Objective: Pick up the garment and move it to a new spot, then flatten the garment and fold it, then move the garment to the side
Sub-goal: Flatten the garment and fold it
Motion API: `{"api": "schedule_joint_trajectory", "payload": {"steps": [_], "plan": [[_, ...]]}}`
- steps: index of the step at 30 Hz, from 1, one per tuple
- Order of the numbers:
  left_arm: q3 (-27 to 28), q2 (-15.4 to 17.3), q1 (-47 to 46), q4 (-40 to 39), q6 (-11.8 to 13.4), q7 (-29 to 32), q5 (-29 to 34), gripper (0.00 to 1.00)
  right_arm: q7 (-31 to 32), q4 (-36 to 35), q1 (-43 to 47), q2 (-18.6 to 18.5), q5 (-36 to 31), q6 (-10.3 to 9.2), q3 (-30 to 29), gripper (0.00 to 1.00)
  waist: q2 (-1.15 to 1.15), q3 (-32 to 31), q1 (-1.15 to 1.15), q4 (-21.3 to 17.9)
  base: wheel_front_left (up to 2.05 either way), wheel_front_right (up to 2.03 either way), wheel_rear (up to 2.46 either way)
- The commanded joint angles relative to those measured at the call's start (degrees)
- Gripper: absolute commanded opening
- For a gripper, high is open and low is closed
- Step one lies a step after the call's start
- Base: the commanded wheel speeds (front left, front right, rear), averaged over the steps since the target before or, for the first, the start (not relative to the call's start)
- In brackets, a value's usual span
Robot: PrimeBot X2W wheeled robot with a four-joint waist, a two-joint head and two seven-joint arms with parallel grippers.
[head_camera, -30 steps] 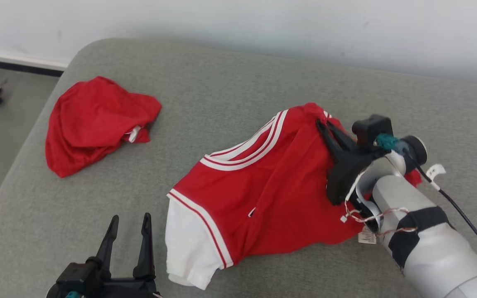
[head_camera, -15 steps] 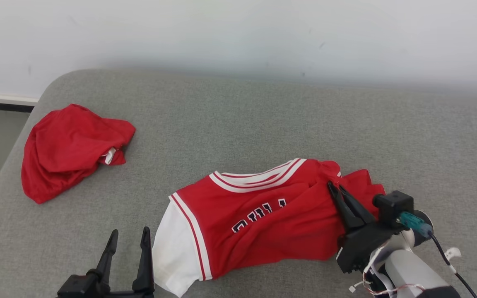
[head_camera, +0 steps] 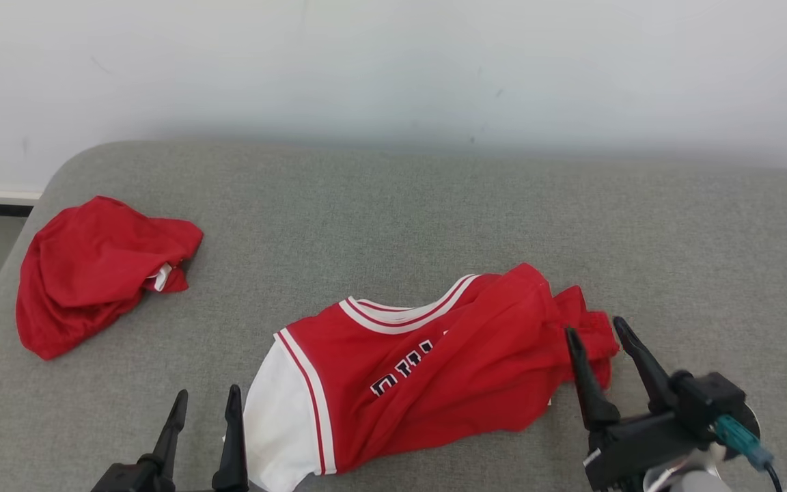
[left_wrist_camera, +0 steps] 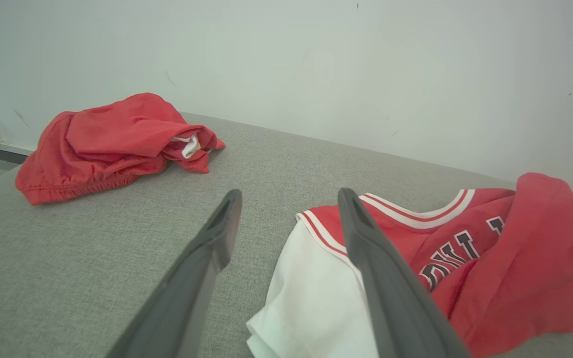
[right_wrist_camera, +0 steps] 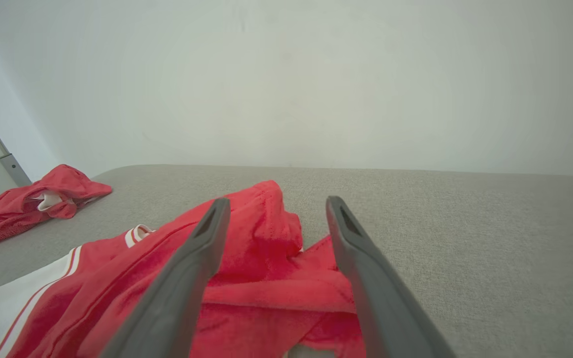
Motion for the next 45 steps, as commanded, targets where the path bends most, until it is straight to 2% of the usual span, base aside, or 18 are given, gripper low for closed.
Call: {"api": "schedule_joint_trajectory", "payload": {"steps": [1,14,24,33,45], "plan": [[0.40,-0.03,0.97,-0.07,-0.12,-0.19,0.77,1.00,-0.01,-1.80,2.60,0.59,-0.89,0.06,-1.52,1.00,0.01,-0.79,0.01,-0.44,0.00,0.00,0.00],[3.88,0.01,2.86,-1.66,-0.76,-0.19,2.67,1.00,-0.01,-12.33,13.42,3.37,-4.08,0.06,-8.83,1.00,0.01,-1.93,0.01,-2.53,0.00,0.00,0.00],[5.98,0.01,4.52,-3.68,-0.76,-0.19,4.31,1.00,-0.02,-15.52,16.96,5.19,-4.12,0.06,-9.69,1.00,0.01,-1.97,0.01,-3.63,0.00,0.00,0.00],[4.58,-0.04,3.27,-4.16,-0.21,-0.19,3.84,1.00,0.97,-12.19,9.55,3.00,-3.16,0.06,-6.09,1.00,0.01,-0.89,0.01,-2.13,0.00,0.00,0.00],[1.97,-0.04,1.32,-3.57,0.90,-0.19,2.45,1.00,9.41,-1.50,-4.83,-0.27,-1.68,0.06,-2.23,1.00,0.01,1.84,0.01,2.16,0.00,0.00,0.00]]}}
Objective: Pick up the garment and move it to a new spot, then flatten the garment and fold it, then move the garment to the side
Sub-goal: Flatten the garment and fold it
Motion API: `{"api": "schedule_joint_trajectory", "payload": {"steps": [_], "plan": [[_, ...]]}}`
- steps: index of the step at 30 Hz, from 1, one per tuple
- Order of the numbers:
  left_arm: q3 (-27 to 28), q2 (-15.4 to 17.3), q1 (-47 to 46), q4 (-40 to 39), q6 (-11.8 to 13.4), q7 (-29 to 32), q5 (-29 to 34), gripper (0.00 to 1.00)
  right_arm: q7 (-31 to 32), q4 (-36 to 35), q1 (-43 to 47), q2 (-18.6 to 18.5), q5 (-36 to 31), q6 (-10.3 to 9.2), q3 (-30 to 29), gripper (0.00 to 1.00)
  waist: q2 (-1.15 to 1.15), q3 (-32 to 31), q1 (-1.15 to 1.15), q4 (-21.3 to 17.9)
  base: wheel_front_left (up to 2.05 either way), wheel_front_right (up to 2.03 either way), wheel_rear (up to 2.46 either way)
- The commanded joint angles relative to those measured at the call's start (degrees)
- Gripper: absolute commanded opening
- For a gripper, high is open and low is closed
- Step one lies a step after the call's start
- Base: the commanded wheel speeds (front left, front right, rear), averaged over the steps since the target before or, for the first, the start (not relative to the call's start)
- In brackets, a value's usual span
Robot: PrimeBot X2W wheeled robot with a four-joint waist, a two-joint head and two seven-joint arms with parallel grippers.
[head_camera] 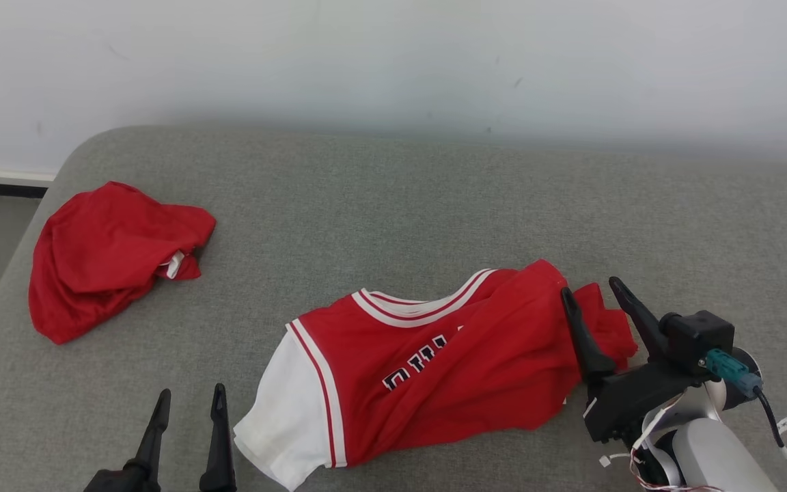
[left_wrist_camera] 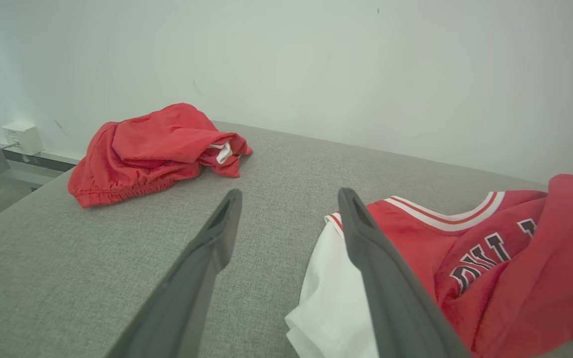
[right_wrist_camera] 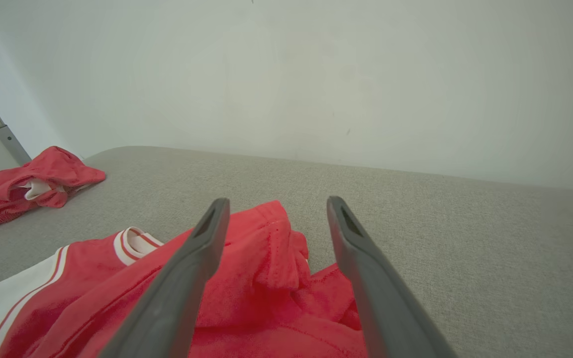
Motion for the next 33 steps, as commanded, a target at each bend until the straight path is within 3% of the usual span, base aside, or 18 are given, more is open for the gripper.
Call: {"api": "schedule_joint_trajectory", "payload": {"steps": [1,10,11,12,22,33], "plan": [[-0.45,-0.05,-1.04,0.30,0.13,-0.20,-0.43,1.00,0.73,2.47,-2.18,-1.08,1.00,0.06,0.61,1.00,0.00,1.26,0.00,1.71,0.00,0.00,0.00],[-1.68,-0.06,-2.06,0.70,0.52,-0.20,-1.23,1.00,2.58,11.06,-7.24,-2.46,3.65,0.06,3.37,1.00,0.00,2.53,0.00,3.81,0.00,0.00,0.00],[-1.81,-0.05,-2.15,0.74,0.56,-0.20,-1.32,1.00,2.29,11.74,-7.94,-2.43,4.21,0.06,3.73,0.47,0.00,2.64,0.00,3.97,0.00,0.00,0.00],[-1.91,-0.05,-2.19,0.75,0.55,-0.20,-1.41,1.00,1.97,12.44,-8.50,-2.59,4.44,0.06,4.01,0.00,0.00,2.72,0.00,4.11,0.00,0.00,0.00],[-1.22,-0.05,-1.00,1.69,1.09,-0.20,-1.88,1.00,-4.71,14.54,-9.76,-3.58,6.39,0.06,6.39,0.00,0.00,1.44,0.00,2.70,0.00,0.00,0.00],[0.77,-0.07,0.80,1.40,0.77,-0.20,-1.24,1.00,-8.71,-0.17,-0.43,-5.00,5.39,0.06,2.93,0.00,0.00,-0.41,0.00,-4.18,0.00,0.00,0.00]]}}
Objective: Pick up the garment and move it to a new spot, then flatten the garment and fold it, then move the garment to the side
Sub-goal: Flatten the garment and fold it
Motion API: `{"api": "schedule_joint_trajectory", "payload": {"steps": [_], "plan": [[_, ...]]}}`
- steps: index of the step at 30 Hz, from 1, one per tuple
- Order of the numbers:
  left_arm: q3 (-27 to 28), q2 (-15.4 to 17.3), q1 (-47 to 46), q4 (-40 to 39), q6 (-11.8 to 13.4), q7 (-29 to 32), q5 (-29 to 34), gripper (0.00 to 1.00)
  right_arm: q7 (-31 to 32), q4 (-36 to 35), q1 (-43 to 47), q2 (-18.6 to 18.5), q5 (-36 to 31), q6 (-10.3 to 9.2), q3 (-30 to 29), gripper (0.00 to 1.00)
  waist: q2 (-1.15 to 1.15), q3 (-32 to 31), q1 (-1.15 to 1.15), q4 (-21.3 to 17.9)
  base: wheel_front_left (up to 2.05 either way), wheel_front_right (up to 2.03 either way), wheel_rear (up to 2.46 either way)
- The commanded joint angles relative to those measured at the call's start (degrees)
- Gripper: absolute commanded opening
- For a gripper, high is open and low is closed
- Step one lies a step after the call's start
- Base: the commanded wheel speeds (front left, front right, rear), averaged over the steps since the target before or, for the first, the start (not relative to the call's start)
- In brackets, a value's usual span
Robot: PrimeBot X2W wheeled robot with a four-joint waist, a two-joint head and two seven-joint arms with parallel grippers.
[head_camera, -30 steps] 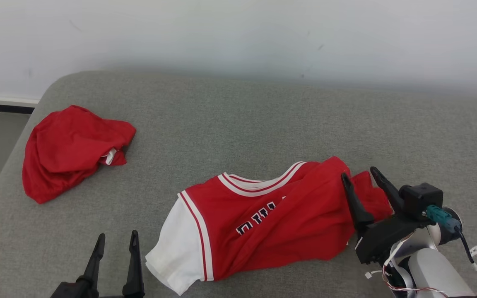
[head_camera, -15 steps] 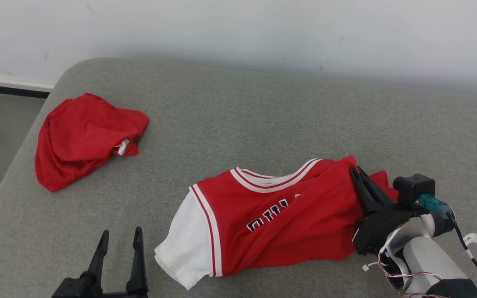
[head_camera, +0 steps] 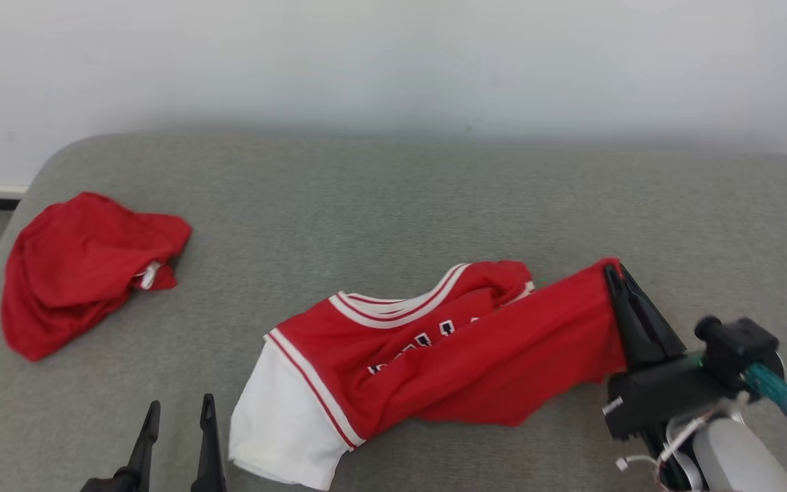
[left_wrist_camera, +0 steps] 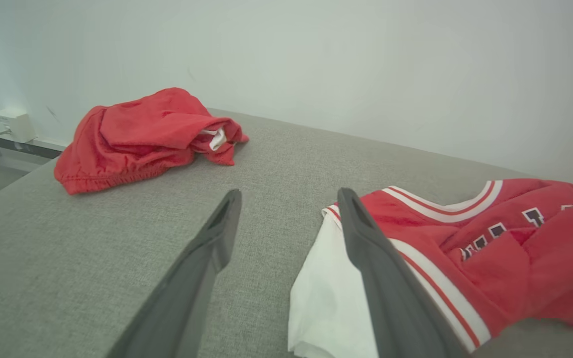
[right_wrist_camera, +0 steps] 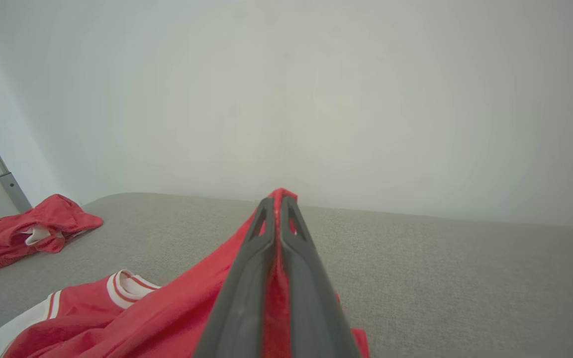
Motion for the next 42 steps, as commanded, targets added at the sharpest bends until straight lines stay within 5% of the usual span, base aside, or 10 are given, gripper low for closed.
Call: {"api": "schedule_joint_trajectory", "payload": {"steps": [1,9,15,16,17,42], "plan": [[0.42,-0.08,0.52,-0.22,-0.04,-0.20,-0.12,1.00,-0.36,-3.09,3.27,-0.41,-0.71,0.06,-1.13,0.00,0.00,-0.53,0.00,-3.39,0.00,0.00,0.00],[0.50,-0.08,-0.14,0.07,-0.56,-0.19,-0.14,1.00,2.70,-15.59,17.43,2.70,-2.90,0.06,-8.04,0.00,0.00,0.12,0.00,-6.76,0.00,0.00,0.00],[0.25,-0.07,-0.57,0.27,-0.90,-0.19,0.01,1.00,3.94,-18.29,24.22,5.79,-3.42,0.06,-11.40,0.00,0.00,0.39,0.00,-7.19,0.00,0.00,0.00],[0.27,-0.08,-0.56,0.30,-0.95,-0.19,0.05,1.00,3.74,-18.49,24.83,6.30,-3.76,0.06,-11.92,0.16,0.00,0.37,0.00,-7.25,0.00,0.00,0.00],[0.34,-0.08,-0.44,0.32,-0.98,-0.19,0.13,1.00,3.67,-18.56,25.37,6.83,-3.96,0.06,-12.21,1.00,0.00,0.29,0.00,-7.33,0.00,0.00,0.00],[2.51,-0.08,3.46,-0.90,-1.39,-0.19,2.22,1.00,0.26,-21.55,29.06,9.11,-6.94,0.06,-15.52,1.00,0.00,-4.49,0.00,-6.16,0.00,0.00,0.00]]}}
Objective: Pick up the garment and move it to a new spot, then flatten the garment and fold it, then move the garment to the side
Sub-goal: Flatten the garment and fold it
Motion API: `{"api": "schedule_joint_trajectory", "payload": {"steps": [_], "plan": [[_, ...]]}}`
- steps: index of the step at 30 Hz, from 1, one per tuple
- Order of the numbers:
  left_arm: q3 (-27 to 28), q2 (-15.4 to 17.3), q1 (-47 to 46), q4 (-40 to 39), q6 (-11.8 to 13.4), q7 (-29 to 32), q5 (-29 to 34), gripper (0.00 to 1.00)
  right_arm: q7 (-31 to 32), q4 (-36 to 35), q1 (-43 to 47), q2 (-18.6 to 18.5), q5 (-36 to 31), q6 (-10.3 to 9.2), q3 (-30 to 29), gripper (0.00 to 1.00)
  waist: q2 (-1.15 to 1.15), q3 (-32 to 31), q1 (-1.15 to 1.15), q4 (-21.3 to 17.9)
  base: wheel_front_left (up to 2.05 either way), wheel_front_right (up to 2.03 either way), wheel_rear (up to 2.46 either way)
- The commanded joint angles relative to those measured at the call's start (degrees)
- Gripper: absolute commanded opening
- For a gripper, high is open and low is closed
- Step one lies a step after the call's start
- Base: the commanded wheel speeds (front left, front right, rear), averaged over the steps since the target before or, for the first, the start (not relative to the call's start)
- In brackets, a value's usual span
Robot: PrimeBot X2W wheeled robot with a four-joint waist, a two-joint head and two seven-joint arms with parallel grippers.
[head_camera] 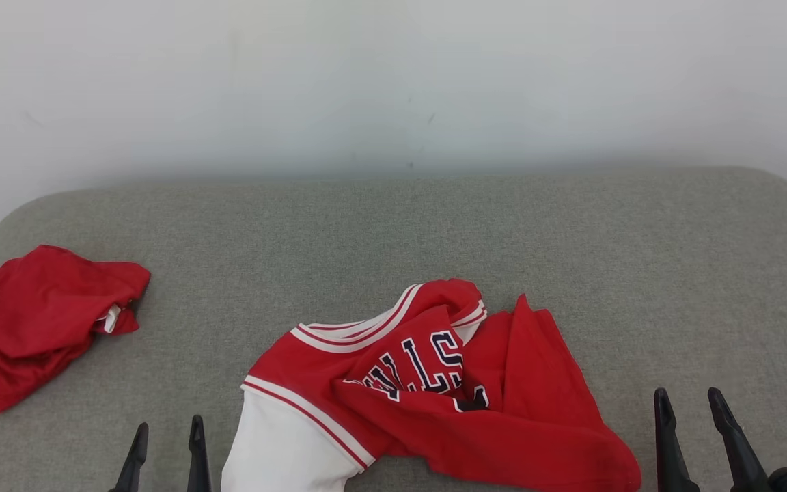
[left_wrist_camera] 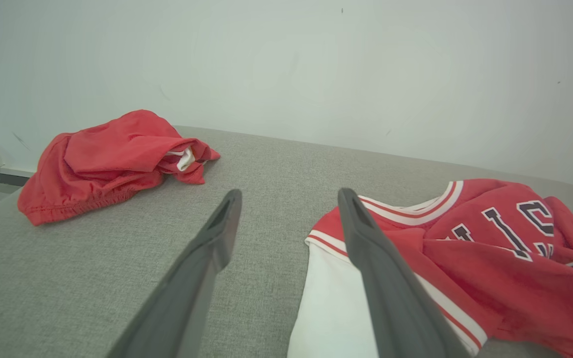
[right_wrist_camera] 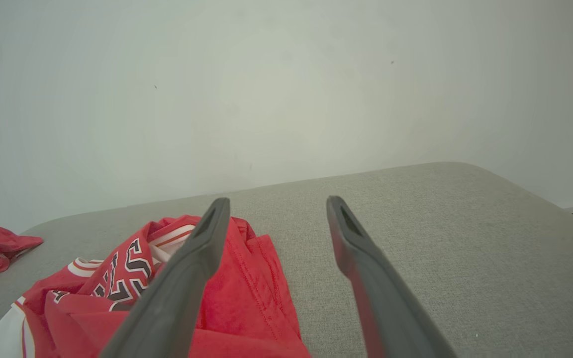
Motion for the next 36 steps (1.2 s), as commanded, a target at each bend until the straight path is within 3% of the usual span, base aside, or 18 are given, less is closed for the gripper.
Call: {"api": "schedule_joint_trajectory", "payload": {"steps": [1,18,21,28,36], "plan": [[0.18,-0.06,0.61,-0.25,-0.21,-0.19,0.49,1.00,-0.39,0.32,0.85,0.25,-0.28,0.06,-0.17,1.00,0.00,-0.02,0.00,0.09,0.00,0.00,0.00],[1.09,0.71,-0.67,-1.07,-0.32,-0.19,1.73,1.00,-1.24,3.55,-0.74,1.08,-0.15,0.06,1.88,1.00,0.00,1.43,0.00,-0.17,0.00,0.00,0.00],[-0.02,2.14,-3.08,-0.69,-0.73,-0.04,2.33,1.00,-1.43,4.31,-1.84,1.28,-0.18,0.06,2.51,1.00,0.00,2.22,0.00,-0.59,0.00,0.00,0.00],[-3.84,8.46,-15.07,-0.69,-1.93,3.60,3.15,1.00,-1.52,6.06,-5.17,1.33,0.10,0.06,4.19,1.00,0.00,5.22,0.00,-3.58,0.00,0.00,0.00],[-14.56,17.38,-31.57,0.79,-2.29,11.09,-4.64,1.00,-1.58,7.85,-9.14,1.86,0.93,0.06,5.91,1.00,0.00,9.88,0.00,-9.30,0.00,0.00,0.00]]}}
